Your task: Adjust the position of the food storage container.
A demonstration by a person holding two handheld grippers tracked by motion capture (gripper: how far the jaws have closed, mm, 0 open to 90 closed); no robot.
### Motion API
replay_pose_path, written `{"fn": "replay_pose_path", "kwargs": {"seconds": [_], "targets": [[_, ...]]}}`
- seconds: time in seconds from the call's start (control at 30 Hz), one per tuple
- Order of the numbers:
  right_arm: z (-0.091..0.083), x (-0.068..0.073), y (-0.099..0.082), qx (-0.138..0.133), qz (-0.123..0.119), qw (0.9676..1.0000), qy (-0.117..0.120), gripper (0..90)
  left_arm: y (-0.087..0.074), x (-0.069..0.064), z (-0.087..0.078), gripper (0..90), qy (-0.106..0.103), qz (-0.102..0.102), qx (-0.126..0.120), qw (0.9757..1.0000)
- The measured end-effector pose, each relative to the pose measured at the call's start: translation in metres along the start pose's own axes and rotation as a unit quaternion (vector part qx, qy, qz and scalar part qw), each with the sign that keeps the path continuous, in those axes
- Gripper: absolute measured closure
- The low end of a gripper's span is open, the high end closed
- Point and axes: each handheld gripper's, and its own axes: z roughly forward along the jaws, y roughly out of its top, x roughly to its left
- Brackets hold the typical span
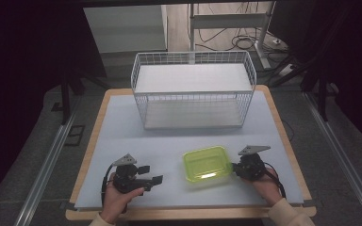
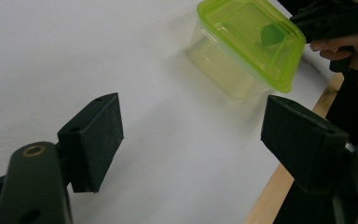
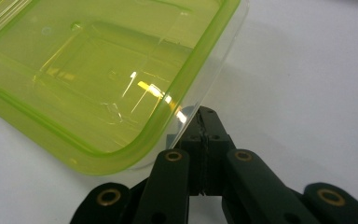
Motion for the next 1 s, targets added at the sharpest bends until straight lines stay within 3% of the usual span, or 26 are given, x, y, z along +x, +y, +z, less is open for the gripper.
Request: {"fn": "replay_pose_path", "kwargs": {"seconds": [0.23, 1.0], "targets": [[0.000, 0.003, 0.000, 0.001, -0.003, 1.0000, 0.000, 89.7, 0.000, 0.000, 0.000, 20.6, 0.001, 0.000, 0.001, 1.0000], [0.021, 0.041, 0.014, 0.002, -0.039, 0.9989, 0.024, 89.7, 0.000, 0.003, -0.002, 20.6, 0.005, -0.005, -0.002, 1.0000]]}}
